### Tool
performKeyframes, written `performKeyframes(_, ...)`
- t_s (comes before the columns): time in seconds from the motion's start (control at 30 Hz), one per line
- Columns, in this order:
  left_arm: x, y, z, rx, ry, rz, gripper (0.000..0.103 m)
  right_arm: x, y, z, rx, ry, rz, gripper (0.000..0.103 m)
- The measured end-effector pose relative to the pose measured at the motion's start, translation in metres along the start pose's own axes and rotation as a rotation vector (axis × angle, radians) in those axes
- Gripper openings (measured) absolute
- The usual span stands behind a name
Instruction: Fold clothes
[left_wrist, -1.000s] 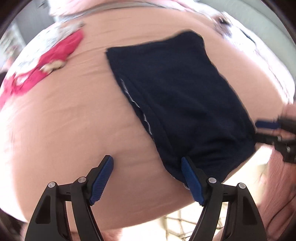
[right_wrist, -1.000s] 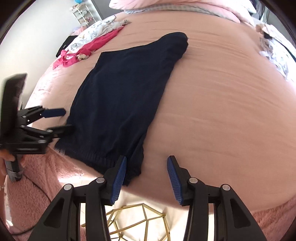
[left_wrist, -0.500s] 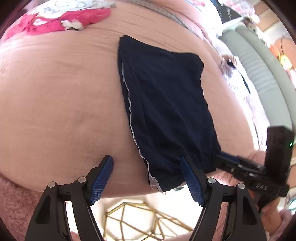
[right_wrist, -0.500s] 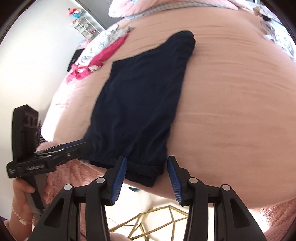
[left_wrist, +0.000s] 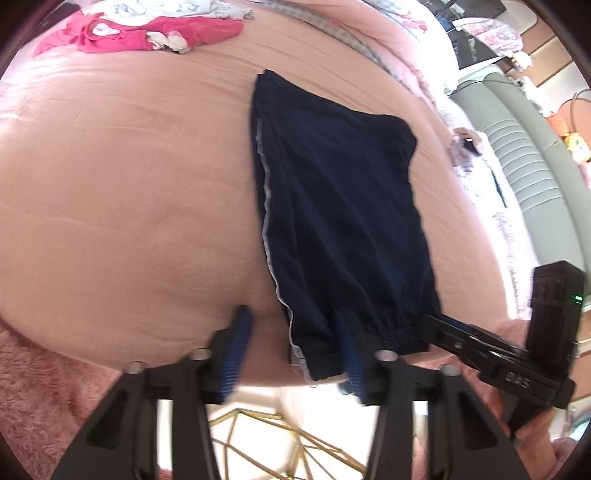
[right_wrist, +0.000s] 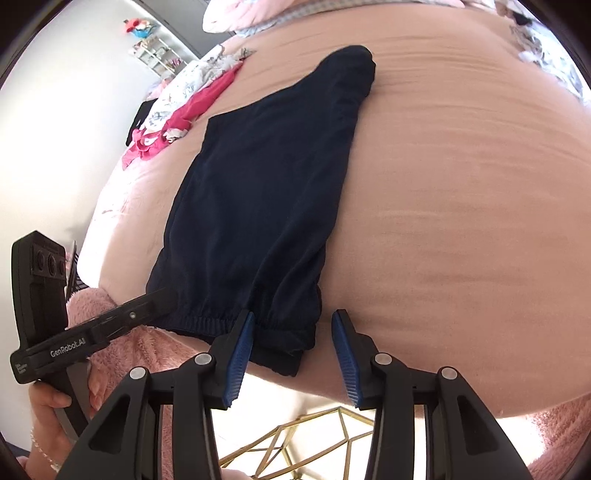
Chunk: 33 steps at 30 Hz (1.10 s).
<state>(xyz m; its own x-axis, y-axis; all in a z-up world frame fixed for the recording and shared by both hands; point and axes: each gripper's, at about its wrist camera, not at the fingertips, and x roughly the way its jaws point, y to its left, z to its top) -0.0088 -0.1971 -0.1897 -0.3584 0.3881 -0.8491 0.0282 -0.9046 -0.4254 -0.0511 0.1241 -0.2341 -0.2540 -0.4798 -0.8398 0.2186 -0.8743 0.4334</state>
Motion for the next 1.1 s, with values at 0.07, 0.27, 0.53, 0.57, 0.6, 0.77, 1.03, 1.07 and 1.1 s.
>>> performKeyframes(0.07, 0.000, 0.010, 0.000, -0.058, 0.003, -0.043, 0.023, 0.000, 0.000, -0.003, -0.013, -0.002, -0.009, 0.035)
performKeyframes(0.27, 0.006, 0.008, -0.001, -0.072, 0.001, -0.091, 0.022, -0.004, -0.003, -0.008, -0.014, -0.017, -0.003, 0.030)
performKeyframes(0.53, 0.021, -0.002, -0.001, -0.059, 0.024, -0.107, 0.018, 0.000, 0.002, -0.007, -0.035, -0.010, 0.011, 0.022)
performKeyframes(0.57, 0.021, -0.002, -0.001, -0.064, 0.024, -0.112, 0.017, -0.001, 0.003, -0.008, -0.038, -0.015, 0.010, 0.020)
performKeyframes(0.6, 0.020, -0.002, -0.001, -0.069, 0.025, -0.118, 0.016, -0.002, 0.004, -0.009, -0.041, -0.018, 0.008, 0.018)
performKeyframes(0.77, 0.016, -0.011, -0.005, -0.057, 0.026, -0.117, 0.015, -0.013, 0.011, -0.014, -0.059, -0.038, -0.034, 0.013)
performKeyframes(1.03, 0.008, -0.025, -0.013, -0.034, 0.027, -0.131, 0.015, -0.044, 0.024, -0.020, -0.069, -0.065, -0.110, 0.012)
performKeyframes(1.07, 0.007, -0.026, -0.014, -0.031, 0.027, -0.135, 0.015, -0.048, 0.024, -0.020, -0.068, -0.069, -0.114, 0.012)
performKeyframes(1.1, 0.004, -0.025, -0.016, -0.032, 0.028, -0.139, 0.015, -0.051, 0.025, -0.019, -0.067, -0.073, -0.120, 0.012)
